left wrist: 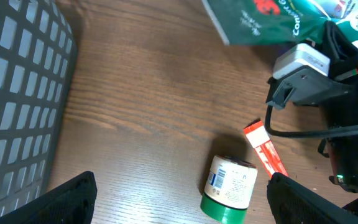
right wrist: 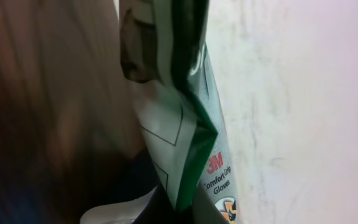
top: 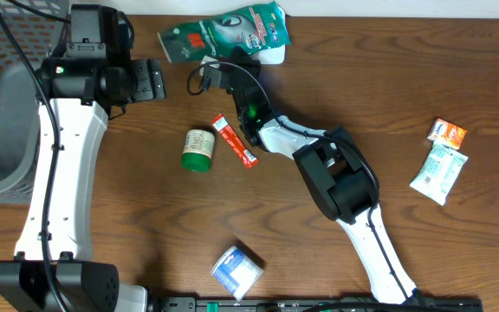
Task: Scan the item barcode
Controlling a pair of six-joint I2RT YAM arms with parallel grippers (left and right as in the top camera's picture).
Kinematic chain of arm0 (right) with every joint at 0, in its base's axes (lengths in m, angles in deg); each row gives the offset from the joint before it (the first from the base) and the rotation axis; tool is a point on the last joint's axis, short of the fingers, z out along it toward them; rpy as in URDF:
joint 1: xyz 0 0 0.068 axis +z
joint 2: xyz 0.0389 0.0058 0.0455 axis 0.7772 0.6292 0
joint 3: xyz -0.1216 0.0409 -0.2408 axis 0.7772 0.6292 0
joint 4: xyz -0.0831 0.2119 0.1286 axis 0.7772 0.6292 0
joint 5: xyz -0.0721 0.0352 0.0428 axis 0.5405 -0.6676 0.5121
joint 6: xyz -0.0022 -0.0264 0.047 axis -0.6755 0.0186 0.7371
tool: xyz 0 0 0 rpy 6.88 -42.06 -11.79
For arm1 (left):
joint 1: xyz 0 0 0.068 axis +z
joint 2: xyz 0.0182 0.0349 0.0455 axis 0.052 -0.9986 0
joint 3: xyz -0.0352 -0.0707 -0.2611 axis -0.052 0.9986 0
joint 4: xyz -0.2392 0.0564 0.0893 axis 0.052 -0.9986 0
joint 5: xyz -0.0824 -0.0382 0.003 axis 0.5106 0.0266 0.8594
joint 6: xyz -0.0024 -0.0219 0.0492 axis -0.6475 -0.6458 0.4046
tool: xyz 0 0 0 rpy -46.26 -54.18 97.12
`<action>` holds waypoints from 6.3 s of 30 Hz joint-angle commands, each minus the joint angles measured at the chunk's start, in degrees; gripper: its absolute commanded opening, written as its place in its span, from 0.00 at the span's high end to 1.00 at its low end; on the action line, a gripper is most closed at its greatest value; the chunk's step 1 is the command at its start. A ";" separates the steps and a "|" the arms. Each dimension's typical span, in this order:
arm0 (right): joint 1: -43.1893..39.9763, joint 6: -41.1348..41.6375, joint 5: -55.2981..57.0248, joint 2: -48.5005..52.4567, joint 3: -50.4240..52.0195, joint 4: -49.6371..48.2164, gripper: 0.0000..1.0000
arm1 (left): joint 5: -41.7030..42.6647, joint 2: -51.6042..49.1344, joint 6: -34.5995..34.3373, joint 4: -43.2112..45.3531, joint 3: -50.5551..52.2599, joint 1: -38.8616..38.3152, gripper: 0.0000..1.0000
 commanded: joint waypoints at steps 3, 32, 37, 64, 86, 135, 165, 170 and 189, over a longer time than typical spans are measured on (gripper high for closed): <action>-0.61 1.66 -0.59 -6.40 -0.98 -0.35 0.99 | -0.70 -0.72 0.35 -0.17 0.09 0.15 0.12; -11.43 55.60 -40.63 -47.71 -0.98 87.14 0.99 | -0.70 -0.72 0.35 -0.17 0.09 0.15 0.12; -15.39 56.57 -51.08 -46.45 -0.09 98.07 0.99 | -0.70 -0.72 0.35 -0.17 0.09 0.15 0.12; -43.71 52.59 -17.25 -46.29 32.48 83.89 0.99 | -0.70 -0.72 0.35 -0.17 0.09 0.15 0.12; -38.86 61.33 -55.95 -46.29 24.61 84.76 0.93 | -0.70 -0.72 0.35 -0.17 0.09 0.15 0.12; -51.58 69.05 -18.23 -46.31 44.33 66.14 0.83 | -0.70 -0.72 0.35 -0.17 0.09 0.15 0.12; -8.39 69.81 -51.58 -46.29 27.26 75.25 0.01 | -0.70 -0.72 0.35 -0.17 0.09 0.15 0.12; -2.34 68.81 -52.17 -46.29 27.26 80.30 0.02 | -0.70 -0.72 0.35 -0.17 0.09 0.15 0.12; 6.99 72.15 -21.77 -46.29 27.23 68.54 0.99 | -0.70 -0.72 0.35 -0.17 0.09 0.15 0.12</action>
